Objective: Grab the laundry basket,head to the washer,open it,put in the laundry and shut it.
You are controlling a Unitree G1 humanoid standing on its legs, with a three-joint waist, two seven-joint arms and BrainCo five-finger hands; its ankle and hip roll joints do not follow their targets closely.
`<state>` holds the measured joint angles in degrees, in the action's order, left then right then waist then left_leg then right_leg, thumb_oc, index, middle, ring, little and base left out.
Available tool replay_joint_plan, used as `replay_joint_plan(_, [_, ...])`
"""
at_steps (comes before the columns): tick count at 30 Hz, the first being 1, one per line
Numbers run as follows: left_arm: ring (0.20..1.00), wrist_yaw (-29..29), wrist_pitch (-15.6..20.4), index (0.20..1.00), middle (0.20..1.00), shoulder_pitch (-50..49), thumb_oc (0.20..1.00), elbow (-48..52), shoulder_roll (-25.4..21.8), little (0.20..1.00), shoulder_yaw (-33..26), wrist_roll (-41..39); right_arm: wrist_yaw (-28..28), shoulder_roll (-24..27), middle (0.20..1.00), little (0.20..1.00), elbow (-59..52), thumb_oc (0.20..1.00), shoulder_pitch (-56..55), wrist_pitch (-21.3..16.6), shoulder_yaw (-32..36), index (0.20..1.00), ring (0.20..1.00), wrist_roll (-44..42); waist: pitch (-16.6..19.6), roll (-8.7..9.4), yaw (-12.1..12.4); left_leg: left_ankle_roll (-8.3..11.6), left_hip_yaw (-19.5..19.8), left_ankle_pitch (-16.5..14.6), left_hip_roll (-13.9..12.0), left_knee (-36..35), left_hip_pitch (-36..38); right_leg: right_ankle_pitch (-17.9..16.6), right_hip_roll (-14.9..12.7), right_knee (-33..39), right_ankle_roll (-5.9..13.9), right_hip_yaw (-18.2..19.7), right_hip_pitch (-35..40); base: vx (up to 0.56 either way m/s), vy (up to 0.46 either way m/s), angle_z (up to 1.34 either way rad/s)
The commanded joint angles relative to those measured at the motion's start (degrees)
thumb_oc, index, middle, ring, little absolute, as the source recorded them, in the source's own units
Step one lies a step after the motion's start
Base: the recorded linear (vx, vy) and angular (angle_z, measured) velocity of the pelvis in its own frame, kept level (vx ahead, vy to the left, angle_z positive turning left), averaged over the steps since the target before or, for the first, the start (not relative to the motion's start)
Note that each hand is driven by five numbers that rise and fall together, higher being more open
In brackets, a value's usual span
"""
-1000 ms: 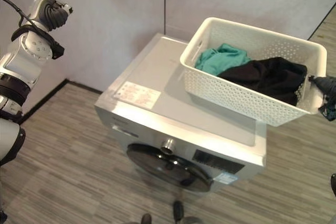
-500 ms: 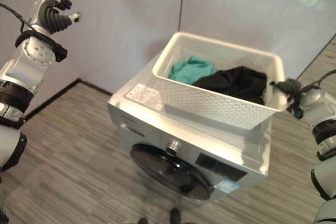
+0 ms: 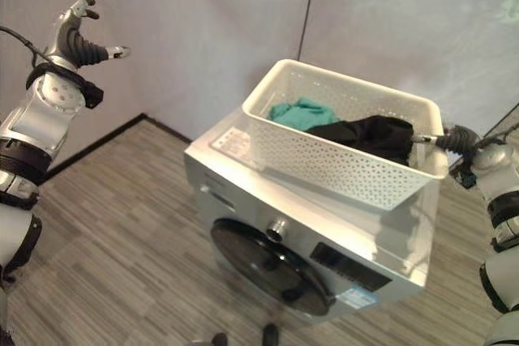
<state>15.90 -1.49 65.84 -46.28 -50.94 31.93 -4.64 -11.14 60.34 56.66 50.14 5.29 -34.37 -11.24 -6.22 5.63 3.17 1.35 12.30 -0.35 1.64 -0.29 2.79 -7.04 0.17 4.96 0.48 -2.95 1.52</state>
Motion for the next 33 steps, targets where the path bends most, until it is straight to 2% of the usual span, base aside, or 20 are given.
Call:
replay_joint_plan(1, [1.000,5.0,2.4,1.000,1.000,-2.5,1.000,5.9,-6.8,1.000,-8.5,-0.2,6.3,10.4,1.000,1.000,-6.7,1.000,-5.9,-4.3,14.6,1.000,1.000,-12.8,0.2,-2.53,-0.7,2.35,1.9,0.1,-3.8,-4.1,1.2,9.2,-1.9,-3.2,5.14,-0.8,2.5,0.01,-0.039,0.11])
replay_joint_plan(3, [1.000,7.0,2.8,1.000,1.000,-12.6,1.000,15.3,-9.5,1.000,-18.5,2.2,8.5,12.1,1.000,1.000,-14.1,1.000,-16.5,-6.5,27.6,1.000,1.000,-15.9,0.3,-2.52,-1.5,2.47,1.7,0.3,-3.8,-4.4,0.9,8.9,-1.8,-2.4,5.13,-0.5,2.5,0.00,-0.054,0.12])
replay_joint_plan(5, [1.000,8.2,3.2,1.000,1.000,-25.6,1.000,24.1,-10.6,1.000,-29.9,5.3,9.6,10.9,1.000,1.000,-23.6,1.000,-31.1,-9.0,43.3,1.000,1.000,-19.0,0.7,-2.47,-2.0,2.55,1.5,0.2,-4.1,-4.6,0.7,8.8,-1.6,-1.7,5.00,-0.2,2.5,0.01,-0.061,0.02])
replay_joint_plan(7, [1.000,8.6,4.2,1.000,1.000,-41.4,1.000,34.2,-8.0,1.000,-42.5,8.7,9.5,5.8,1.000,1.000,-32.8,1.000,-45.5,-11.3,56.1,1.000,1.000,-19.5,1.0,-2.58,-1.8,2.60,1.5,-0.1,-4.3,-4.7,0.5,8.7,-1.3,-0.6,4.79,0.2,2.7,0.00,-0.101,-0.04])
replay_joint_plan(8, [1.000,8.8,5.5,1.000,1.000,-51.3,1.000,39.8,-4.7,1.000,-50.3,11.0,9.3,0.7,1.000,1.000,-37.0,1.000,-51.6,-13.2,61.0,1.000,1.000,-20.5,0.7,-2.53,-1.4,2.80,1.6,0.4,-4.5,-4.7,-0.1,8.3,-1.1,-0.1,4.60,0.5,2.5,0.00,-0.096,-0.11])
replay_joint_plan(9, [1.000,8.6,5.3,1.000,1.000,-52.3,1.000,40.7,-4.4,1.000,-51.0,11.1,9.2,0.6,1.000,1.000,-37.5,1.000,-52.1,-13.1,61.2,1.000,1.000,-20.5,1.0,-2.68,-1.5,2.79,1.5,0.1,-4.6,-4.7,0.1,8.6,-1.0,-0.1,4.56,0.6,2.7,-0.08,-0.140,-0.25])
replay_joint_plan(10, [1.000,8.3,6.3,1.000,1.000,-60.4,1.000,45.3,0.1,1.000,-56.0,13.3,7.5,-3.4,1.000,1.000,-40.7,1.000,-56.1,-13.5,62.4,1.000,1.000,-19.9,0.4,-2.47,-0.9,3.11,1.6,0.9,-5.0,-4.7,-0.7,8.4,-0.6,0.0,4.22,1.1,2.2,-0.05,-0.127,-0.20])
replay_joint_plan(12, [1.000,6.9,7.2,1.000,1.000,-66.0,1.000,49.0,4.8,1.000,-59.7,12.5,6.5,-6.1,1.000,1.000,-44.1,1.000,-59.0,-12.6,62.1,1.000,1.000,-18.3,-0.1,-2.29,-0.6,3.59,1.8,1.7,-5.6,-4.7,-1.7,8.7,0.1,0.0,3.71,1.4,1.7,-0.09,-0.149,-0.08])
replay_joint_plan(15, [1.000,6.2,7.6,1.000,1.000,-70.7,1.000,51.8,9.5,1.000,-61.1,12.5,4.0,-9.1,1.000,1.000,-45.9,1.000,-61.0,-11.5,57.4,1.000,1.000,-17.3,-2.0,-1.82,0.6,4.58,2.6,2.9,-6.3,-4.1,-4.4,9.1,0.8,0.0,3.14,0.5,0.9,-0.14,-0.130,0.05])
replay_joint_plan(18, [1.000,5.9,8.0,1.000,1.000,-71.5,1.000,52.5,11.8,1.000,-60.3,12.6,1.5,-8.8,1.000,1.000,-47.1,1.000,-62.3,-10.4,52.8,1.000,1.000,-14.7,-3.8,-0.92,1.1,5.06,2.6,2.8,-6.0,-1.0,-6.9,9.4,0.7,0.0,2.88,-0.4,0.6,-0.11,-0.081,0.20])
replay_joint_plan(19, [1.000,5.7,8.1,1.000,1.000,-70.6,1.000,52.4,12.7,1.000,-59.3,12.5,0.4,-8.3,1.000,1.000,-47.7,1.000,-62.8,-10.0,51.2,1.000,1.000,-13.2,-5.2,-0.35,1.0,4.80,1.7,1.5,-5.0,2.8,-8.8,9.1,-0.1,0.0,2.89,-1.0,0.4,-0.20,-0.085,0.47])
replay_joint_plan(20, [1.000,5.8,8.4,1.000,1.000,-69.3,1.000,51.5,14.0,1.000,-57.8,11.6,-0.3,-7.9,1.000,1.000,-47.4,1.000,-62.9,-10.1,48.9,1.000,1.000,-11.6,-6.3,0.51,0.8,4.04,-1.4,-0.8,-4.7,6.5,-9.6,8.7,-1.0,0.0,2.89,-1.9,0.0,-0.29,-0.071,0.60])
replay_joint_plan(21, [1.000,3.9,8.5,1.000,1.000,-70.4,1.000,50.9,16.6,1.000,-55.8,9.5,-1.0,-8.8,1.000,1.000,-45.3,1.000,-63.3,-9.3,44.8,1.000,1.000,-9.0,-7.0,1.12,0.4,3.34,-6.8,-3.3,-5.5,12.4,-9.5,8.3,-1.8,0.0,2.74,-3.6,-1.2,-0.22,-0.047,0.55])
replay_joint_plan(22, [1.000,3.9,8.5,1.000,1.000,-70.4,1.000,50.9,16.6,1.000,-55.9,9.5,-1.0,-8.8,1.000,1.000,-45.2,1.000,-63.0,-9.4,44.7,1.000,1.000,-9.0,-7.0,1.21,0.3,3.31,-6.8,-3.1,-5.4,12.7,-9.9,8.1,-1.9,0.0,2.76,-3.6,-1.4,-0.19,-0.032,0.57])
replay_joint_plan(24, [1.000,-0.2,8.3,1.000,1.000,-73.8,1.000,48.6,20.6,1.000,-52.0,7.0,-2.9,-10.9,1.000,1.000,-41.7,1.000,-63.5,-8.2,39.0,1.000,1.000,-6.0,-6.7,0.89,-0.3,2.71,-9.5,-6.2,-7.9,19.0,-7.4,7.6,-2.3,0.0,2.52,-5.0,-2.9,-0.13,0.028,0.59])
replay_joint_plan(25, [1.000,-1.5,8.3,1.000,1.000,-74.2,1.000,46.8,21.1,1.000,-50.1,6.5,-3.9,-11.2,1.000,1.000,-40.2,1.000,-63.3,-7.6,36.8,1.000,1.000,-5.0,-6.4,0.59,-0.6,2.79,-9.4,-6.4,-8.7,19.4,-6.0,7.4,-2.4,0.0,2.65,-5.5,-3.3,-0.09,0.045,0.37])
replay_joint_plan(26, [1.000,-1.4,8.4,1.000,1.000,-74.1,1.000,46.7,21.1,1.000,-50.1,6.5,-3.9,-11.2,1.000,1.000,-40.0,1.000,-63.2,-7.7,36.7,1.000,1.000,-5.0,-6.4,0.76,-0.8,2.78,-9.3,-6.0,-8.5,19.2,-6.1,7.2,-2.6,0.0,2.64,-5.6,-3.5,-0.07,0.057,0.21])
replay_joint_plan(28, [1.000,-3.1,8.5,1.000,1.000,-74.2,1.000,41.8,21.8,1.000,-46.1,5.7,-6.1,-11.4,1.000,1.000,-37.4,1.000,-63.6,-6.8,32.6,1.000,1.000,-2.5,-5.7,-0.05,-1.7,3.38,-8.8,-5.2,-11.3,17.2,-1.9,6.8,-2.8,0.0,2.85,-6.8,-4.5,-0.07,0.106,0.33])
replay_joint_plan(30, [1.000,-4.0,8.4,1.000,1.000,-73.9,1.000,37.4,22.1,1.000,-42.4,5.7,-6.8,-11.9,1.000,1.000,-33.0,1.000,-63.1,-6.1,28.9,1.000,1.000,-0.8,-4.9,-0.82,-2.6,4.17,-8.4,-2.4,-13.3,14.0,1.5,5.9,-3.3,0.0,3.05,-7.9,-5.9,-0.12,0.176,0.36])
replay_joint_plan(33, [1.000,-4.3,9.0,1.000,1.000,-71.7,1.000,28.4,23.9,1.000,-36.8,2.7,-6.4,-16.2,1.000,1.000,-20.4,1.000,-60.3,-5.8,22.6,1.000,1.000,2.5,-4.2,-2.12,-3.5,5.64,-3.6,2.3,-14.5,10.6,3.7,4.6,-3.7,-0.3,3.31,-8.6,-7.7,-0.16,0.200,0.52])
